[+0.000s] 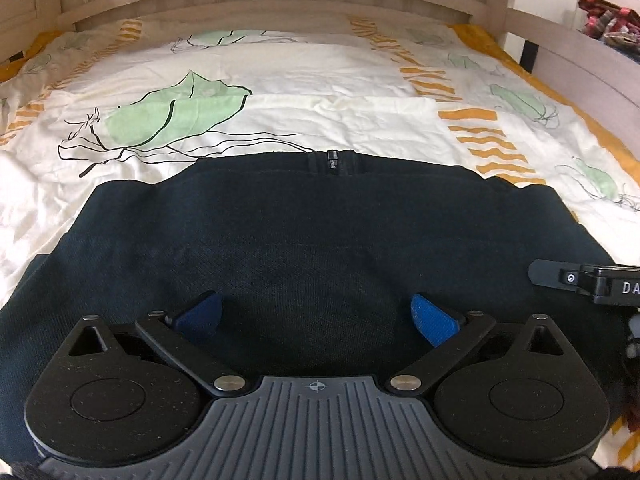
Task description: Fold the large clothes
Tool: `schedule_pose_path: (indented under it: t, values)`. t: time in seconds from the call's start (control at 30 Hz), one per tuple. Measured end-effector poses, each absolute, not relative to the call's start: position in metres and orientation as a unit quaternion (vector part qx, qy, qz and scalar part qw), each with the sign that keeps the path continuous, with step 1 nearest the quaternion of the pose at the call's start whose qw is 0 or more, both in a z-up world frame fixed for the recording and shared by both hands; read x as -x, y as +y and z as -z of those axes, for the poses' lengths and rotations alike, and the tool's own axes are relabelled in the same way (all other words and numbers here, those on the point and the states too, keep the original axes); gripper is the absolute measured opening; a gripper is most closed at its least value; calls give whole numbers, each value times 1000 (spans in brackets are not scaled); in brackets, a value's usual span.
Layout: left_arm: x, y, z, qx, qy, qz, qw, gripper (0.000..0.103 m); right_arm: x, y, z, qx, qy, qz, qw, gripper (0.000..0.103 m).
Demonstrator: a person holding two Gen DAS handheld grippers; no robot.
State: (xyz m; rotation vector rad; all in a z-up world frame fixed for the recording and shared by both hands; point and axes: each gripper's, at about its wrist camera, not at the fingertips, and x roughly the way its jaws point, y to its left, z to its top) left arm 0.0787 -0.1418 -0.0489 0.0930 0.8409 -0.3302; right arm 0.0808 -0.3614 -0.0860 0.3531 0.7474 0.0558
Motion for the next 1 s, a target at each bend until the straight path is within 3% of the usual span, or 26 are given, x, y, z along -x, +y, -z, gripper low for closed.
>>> schedule_pose_path:
  t: [0.43,0.67,0.77,0.83,0.9,1.0]
  values:
    - [-82,-140,47,-33,415,165,894,100,-81,-361,86,-170,363,-26,916,103]
    - [-55,-127,34,-2,386,168,907,70,-81,-360,86,-170,363,-26,916,103]
    - [-40,-121,30,13,371,166,913,52,-81,-360,86,-170,363,-26,916,103]
    - [-32,-120,28,18,361,165,918,34,-81,-360,86,-170,363,-26,916,103]
    - [-27,-121,26,19,354,168,920,26,-81,-360,86,-170,363,-26,916,103]
    - [-23,-124,26,14,346,170,923,25,-81,-361,86,-169,363,-26,916,103]
